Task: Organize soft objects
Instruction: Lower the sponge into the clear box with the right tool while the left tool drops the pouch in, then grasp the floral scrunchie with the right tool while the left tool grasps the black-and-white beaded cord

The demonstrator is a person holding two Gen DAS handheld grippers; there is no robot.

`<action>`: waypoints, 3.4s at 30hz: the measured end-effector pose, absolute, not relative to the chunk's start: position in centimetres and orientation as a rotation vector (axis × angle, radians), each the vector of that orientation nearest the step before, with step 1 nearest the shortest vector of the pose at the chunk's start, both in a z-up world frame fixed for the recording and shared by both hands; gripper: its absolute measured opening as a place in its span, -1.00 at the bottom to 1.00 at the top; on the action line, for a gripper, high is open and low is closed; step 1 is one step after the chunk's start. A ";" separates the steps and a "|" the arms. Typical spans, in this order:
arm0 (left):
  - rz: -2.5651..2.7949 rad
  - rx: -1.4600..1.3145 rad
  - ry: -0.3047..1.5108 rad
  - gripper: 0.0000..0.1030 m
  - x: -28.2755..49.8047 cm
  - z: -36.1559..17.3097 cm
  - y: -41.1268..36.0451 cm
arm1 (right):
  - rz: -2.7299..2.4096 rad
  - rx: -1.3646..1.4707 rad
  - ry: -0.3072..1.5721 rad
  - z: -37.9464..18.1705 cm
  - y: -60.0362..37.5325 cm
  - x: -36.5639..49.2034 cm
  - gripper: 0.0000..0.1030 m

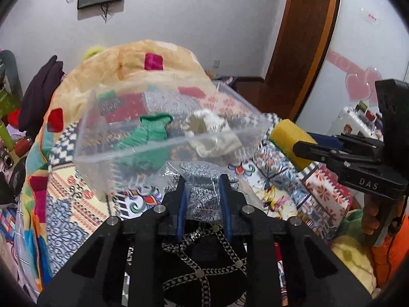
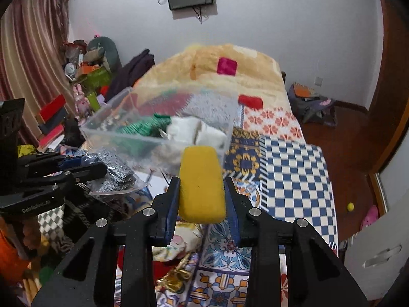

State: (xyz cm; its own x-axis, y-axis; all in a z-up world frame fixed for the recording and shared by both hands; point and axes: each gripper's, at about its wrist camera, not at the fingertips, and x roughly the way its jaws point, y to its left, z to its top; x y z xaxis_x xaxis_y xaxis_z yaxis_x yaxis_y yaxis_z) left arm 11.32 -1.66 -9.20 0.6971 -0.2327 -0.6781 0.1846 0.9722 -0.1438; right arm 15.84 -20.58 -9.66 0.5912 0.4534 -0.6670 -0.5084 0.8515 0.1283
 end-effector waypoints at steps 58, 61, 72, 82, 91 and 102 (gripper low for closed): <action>-0.143 -0.075 0.676 -0.14 16.5 -6.4 3.9 | 0.657 -0.157 0.697 -7.7 -11.9 20.7 0.18; -0.143 -0.065 0.644 0.07 15.1 -5.0 3.9 | 0.644 -0.144 0.667 -6.8 -12.8 19.7 0.38; -0.119 -0.046 0.660 0.84 11.3 -5.7 3.0 | 0.609 -0.147 0.670 -7.6 -16.2 16.7 0.97; -0.116 -0.054 0.784 0.80 11.1 -10.7 2.8 | 0.608 -0.129 0.844 -13.2 -17.6 15.9 0.97; -0.167 -0.050 0.880 0.06 12.0 -14.0 1.9 | 0.645 -0.156 0.933 -15.4 -16.6 15.7 0.79; -0.195 -0.077 0.924 -0.57 12.6 -15.2 1.9 | 0.666 -0.150 0.975 -16.3 -16.6 15.9 -0.13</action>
